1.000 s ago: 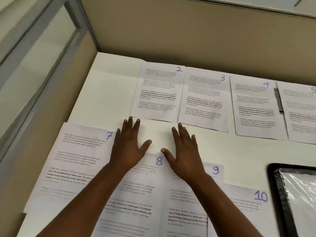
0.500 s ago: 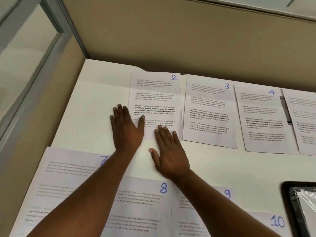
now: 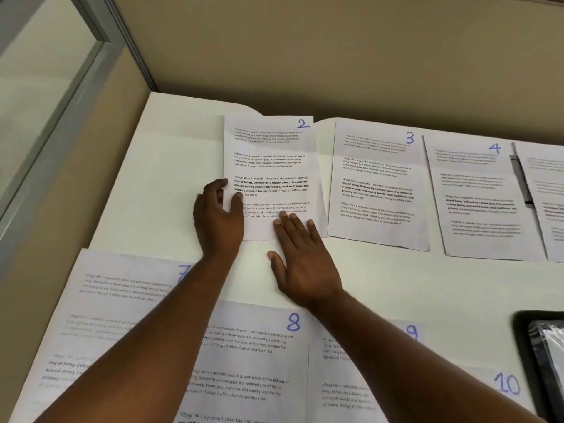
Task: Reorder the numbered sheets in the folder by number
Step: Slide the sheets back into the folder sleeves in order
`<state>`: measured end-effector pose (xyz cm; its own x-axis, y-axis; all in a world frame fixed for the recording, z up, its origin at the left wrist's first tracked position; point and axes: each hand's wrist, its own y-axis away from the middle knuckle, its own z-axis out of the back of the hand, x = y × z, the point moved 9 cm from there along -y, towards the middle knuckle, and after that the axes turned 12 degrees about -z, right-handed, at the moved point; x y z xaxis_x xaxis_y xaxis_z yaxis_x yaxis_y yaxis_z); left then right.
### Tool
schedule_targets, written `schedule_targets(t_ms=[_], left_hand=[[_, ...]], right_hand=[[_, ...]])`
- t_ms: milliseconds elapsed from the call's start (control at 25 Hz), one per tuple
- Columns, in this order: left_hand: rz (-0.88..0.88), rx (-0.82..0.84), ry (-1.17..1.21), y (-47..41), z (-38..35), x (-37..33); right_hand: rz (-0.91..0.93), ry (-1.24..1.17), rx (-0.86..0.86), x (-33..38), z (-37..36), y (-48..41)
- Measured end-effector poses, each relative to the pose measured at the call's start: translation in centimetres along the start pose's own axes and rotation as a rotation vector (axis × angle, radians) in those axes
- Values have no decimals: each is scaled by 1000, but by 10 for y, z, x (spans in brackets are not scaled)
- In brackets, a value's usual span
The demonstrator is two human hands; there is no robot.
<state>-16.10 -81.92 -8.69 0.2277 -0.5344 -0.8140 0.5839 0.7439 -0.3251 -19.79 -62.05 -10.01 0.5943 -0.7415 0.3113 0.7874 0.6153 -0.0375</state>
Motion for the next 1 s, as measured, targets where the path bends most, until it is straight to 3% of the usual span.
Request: schedule_targets(t_ms=[120, 360, 560, 680, 760, 1000], left_hand=[[142, -72, 138, 1, 8, 7], [294, 10, 438, 2, 6, 6], [444, 22, 628, 38, 49, -11], [479, 39, 671, 61, 72, -21], [508, 52, 691, 74, 84, -27], [571, 89, 694, 115, 117, -44]], right_hand=[[6, -29, -29, 1, 2, 0], [-80, -198, -89, -12, 14, -4], [-349, -599, -265, -38, 55, 15], [-634, -898, -269, -59, 70, 23], [-723, -1121, -250, -63, 80, 27], [-649, -1114, -224, -50, 124, 74]])
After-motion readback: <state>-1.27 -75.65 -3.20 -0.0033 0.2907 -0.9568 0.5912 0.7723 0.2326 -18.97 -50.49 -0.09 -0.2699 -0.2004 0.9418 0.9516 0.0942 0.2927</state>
